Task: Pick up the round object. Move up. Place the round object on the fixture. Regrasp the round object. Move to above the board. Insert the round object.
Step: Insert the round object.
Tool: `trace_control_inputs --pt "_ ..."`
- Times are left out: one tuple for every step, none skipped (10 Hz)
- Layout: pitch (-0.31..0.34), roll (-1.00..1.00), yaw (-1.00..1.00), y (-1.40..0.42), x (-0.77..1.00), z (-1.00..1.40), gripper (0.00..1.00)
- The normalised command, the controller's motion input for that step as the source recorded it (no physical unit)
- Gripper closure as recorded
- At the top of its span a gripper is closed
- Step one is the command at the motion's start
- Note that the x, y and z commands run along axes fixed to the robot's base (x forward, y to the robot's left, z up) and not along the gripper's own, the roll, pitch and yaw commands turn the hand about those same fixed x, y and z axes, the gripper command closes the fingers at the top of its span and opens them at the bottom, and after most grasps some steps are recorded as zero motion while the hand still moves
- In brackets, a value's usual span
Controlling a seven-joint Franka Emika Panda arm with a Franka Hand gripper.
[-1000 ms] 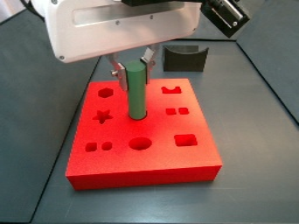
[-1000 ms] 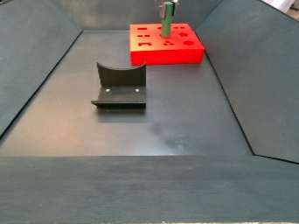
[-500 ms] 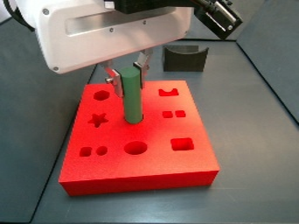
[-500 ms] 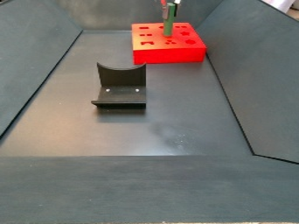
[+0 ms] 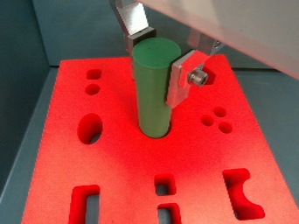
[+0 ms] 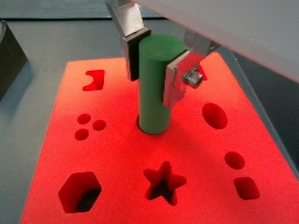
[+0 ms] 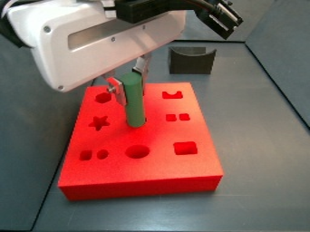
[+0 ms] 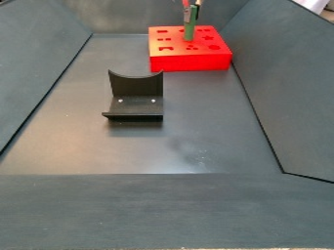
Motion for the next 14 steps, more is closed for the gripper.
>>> trace_control_inputs --pt "-0.180 0.07 0.27 0.00 0.08 -0.83 1.00" --pt "-0.043 0.12 0.20 0.00 0.25 -0.99 1.00" --pt "0.000 0.13 0.00 0.03 0.44 -0.97 1.00" --pt "0.047 0.12 0.00 0.08 0.45 -0.97 1.00" --pt "0.006 0.19 0.00 0.08 0.27 -0.88 1.00" --pt "-0.026 0.07 0.24 0.03 0.21 -0.44 1.00" --pt "0.000 0.00 0.02 0.01 0.00 0.00 1.00" --pt "0.049 0.09 0.05 0.09 0.10 -0.42 1.00" --pt "0.061 0.21 0.02 0.10 0.10 -0.73 1.00" --pt "0.073 0.30 0.04 0.07 0.11 -0.59 1.00" --pt "0.056 0.30 0.07 0.05 0.09 -0.61 1.00" --pt "0.050 0.26 0.07 0.07 0.11 -0.68 1.00" --pt "0.027 0.04 0.00 0.11 0.10 -0.83 1.00" --pt "0.046 0.00 0.00 0.14 0.06 -0.88 1.00"
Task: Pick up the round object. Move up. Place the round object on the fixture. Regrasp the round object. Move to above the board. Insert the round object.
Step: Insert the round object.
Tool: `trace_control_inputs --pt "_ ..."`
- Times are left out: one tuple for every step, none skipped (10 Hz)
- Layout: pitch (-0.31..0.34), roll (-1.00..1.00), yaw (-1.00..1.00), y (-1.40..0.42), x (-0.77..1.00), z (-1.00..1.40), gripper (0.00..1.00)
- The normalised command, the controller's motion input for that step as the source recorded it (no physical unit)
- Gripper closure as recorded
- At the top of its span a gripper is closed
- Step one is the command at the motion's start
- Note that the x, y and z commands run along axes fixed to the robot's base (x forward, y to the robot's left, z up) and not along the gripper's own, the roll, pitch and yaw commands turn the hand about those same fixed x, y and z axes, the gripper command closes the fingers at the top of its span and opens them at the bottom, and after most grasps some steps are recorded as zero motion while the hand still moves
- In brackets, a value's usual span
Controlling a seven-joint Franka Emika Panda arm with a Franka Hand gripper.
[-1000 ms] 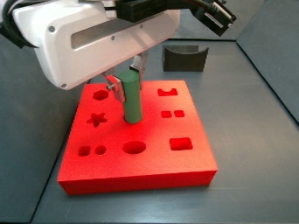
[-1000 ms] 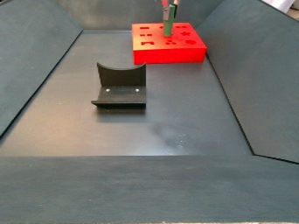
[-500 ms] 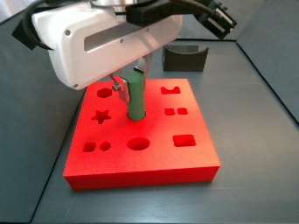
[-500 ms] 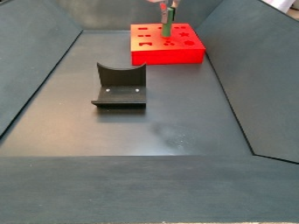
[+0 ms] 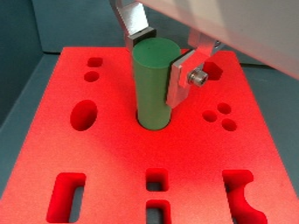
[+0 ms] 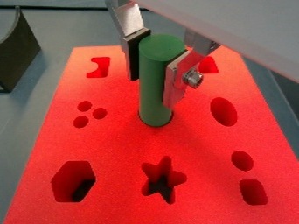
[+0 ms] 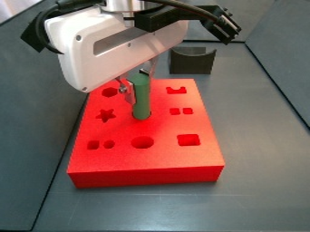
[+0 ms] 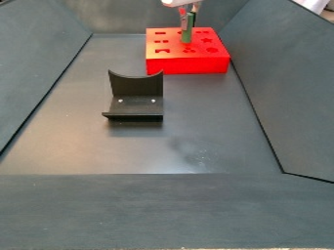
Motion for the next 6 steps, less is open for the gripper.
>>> trace_control_inputs --pt "0.147 0.00 0.00 0.17 0.01 -0.91 1.00" --pt "0.244 0.01 0.00 0.26 -0.06 -0.60 1.00" --pt "0.246 0.01 0.00 0.24 -0.03 -0.61 1.00" --pt "0.209 0.00 0.05 0.05 0.00 -0.74 1.00" --pt "-0.001 -0.03 0.00 0.00 0.00 -0.04 1.00" --pt "0.000 0.00 0.00 0.00 0.00 0.00 1.00"
